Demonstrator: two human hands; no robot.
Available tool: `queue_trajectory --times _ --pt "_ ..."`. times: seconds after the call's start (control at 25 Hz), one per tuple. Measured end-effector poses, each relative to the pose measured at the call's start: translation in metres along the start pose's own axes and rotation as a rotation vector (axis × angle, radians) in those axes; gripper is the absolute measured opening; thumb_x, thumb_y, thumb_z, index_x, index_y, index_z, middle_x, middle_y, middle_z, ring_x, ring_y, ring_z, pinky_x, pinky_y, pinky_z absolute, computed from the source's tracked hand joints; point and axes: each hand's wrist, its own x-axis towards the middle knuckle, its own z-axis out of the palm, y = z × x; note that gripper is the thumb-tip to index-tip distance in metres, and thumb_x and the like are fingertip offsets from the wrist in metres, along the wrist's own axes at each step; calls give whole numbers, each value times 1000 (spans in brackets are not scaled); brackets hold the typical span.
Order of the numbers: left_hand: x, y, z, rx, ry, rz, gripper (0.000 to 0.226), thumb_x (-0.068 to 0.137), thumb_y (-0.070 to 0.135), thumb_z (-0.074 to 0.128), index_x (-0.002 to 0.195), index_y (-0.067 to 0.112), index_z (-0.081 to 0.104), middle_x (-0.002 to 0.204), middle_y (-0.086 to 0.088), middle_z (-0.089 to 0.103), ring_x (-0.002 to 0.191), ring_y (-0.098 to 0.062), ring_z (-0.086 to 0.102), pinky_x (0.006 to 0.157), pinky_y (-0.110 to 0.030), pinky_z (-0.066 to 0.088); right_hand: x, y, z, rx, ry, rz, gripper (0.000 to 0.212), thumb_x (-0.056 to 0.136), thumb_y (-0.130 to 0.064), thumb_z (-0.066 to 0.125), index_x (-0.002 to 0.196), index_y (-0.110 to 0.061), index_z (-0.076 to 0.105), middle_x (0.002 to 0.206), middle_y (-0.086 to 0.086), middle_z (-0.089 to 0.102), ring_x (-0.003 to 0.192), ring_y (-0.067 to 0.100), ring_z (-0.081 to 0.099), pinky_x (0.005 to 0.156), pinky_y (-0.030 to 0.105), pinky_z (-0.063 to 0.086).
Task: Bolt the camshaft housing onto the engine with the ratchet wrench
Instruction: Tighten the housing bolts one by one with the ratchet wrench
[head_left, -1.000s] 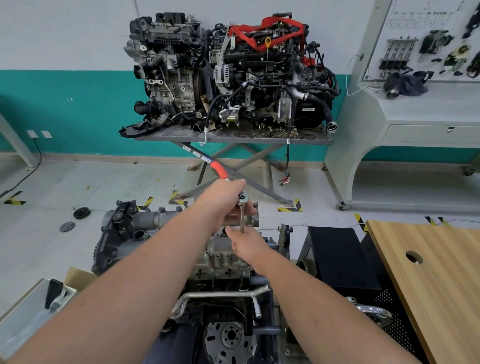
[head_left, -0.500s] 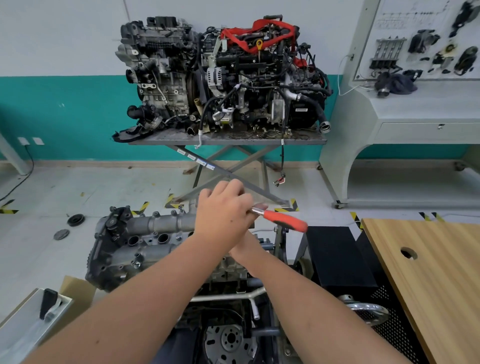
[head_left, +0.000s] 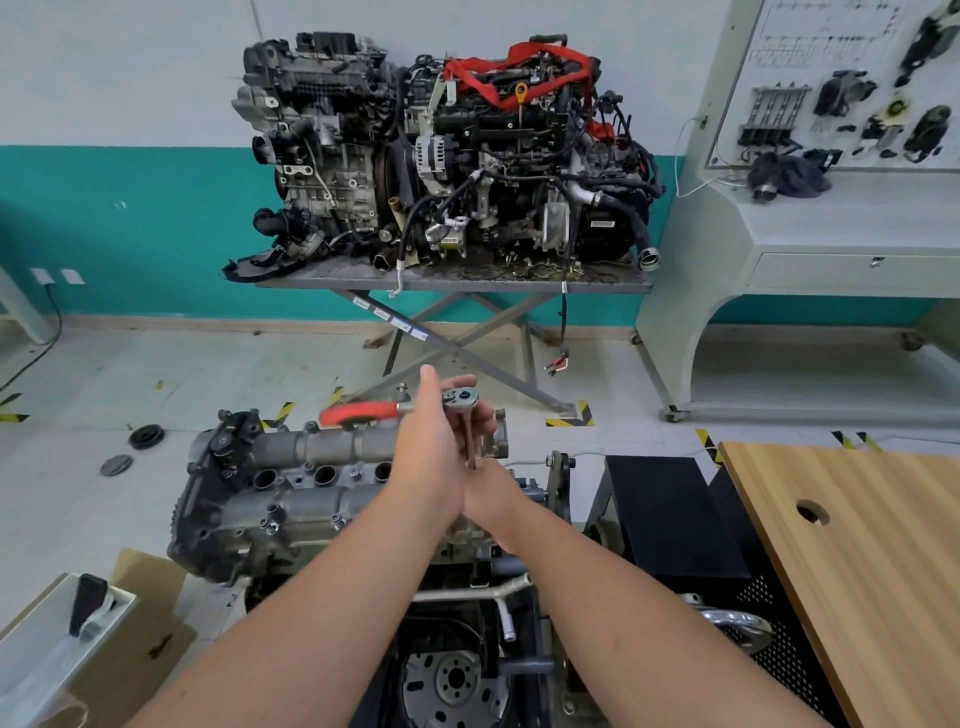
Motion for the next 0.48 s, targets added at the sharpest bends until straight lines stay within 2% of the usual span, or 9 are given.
queue_trajectory --times 0.12,0.2,0.28,0.36,0.44,0.48 --pt "15 21 1 174 12 -130 38 102 45 45 95 12 62 60 -4 66 58 -22 68 55 -29 53 -2 -4 0 -18 9 41 43 97 -30 46 55 -22 42 46 -7 38 51 16 34 64 33 31" --pt "18 35 4 338 -26 -169 27 103 34 45 98 9 54 56 -2 65 59 -22 71 51 -27 53 -3 -6 0 -31 5 29 49 98 -45 49 55 -23 43 46 -7 38 52 17 38 68 33 37" --pt "17 46 9 593 -107 -175 20 101 25 44 99 7 53 59 -2 67 58 -19 71 45 -23 49 -4 -4 -1 -32 -13 17 51 99 -50 47 58 -19 41 49 -4 35 53 19 36 73 35 38" --pt "17 54 16 977 -176 -88 18 98 20 43 90 8 55 64 -2 69 54 -15 67 46 -21 45 -5 -2 -1 -35 -11 7 52 99 -51 45 59 -19 39 49 -4 33 50 18 32 72 36 36" --pt "17 60 23 1431 -243 110 24 98 21 42 81 11 56 69 -1 66 57 -15 61 49 -20 45 -8 -3 0 -56 -9 -10 52 100 -50 44 57 -21 40 51 -3 36 49 17 31 66 35 31" --pt "15 61 27 1626 -281 215 26 100 24 41 83 12 56 74 -1 63 62 -17 60 54 -23 48 -8 -2 0 -89 -2 -22 51 100 -49 44 57 -22 41 52 -2 36 49 17 32 63 35 29"
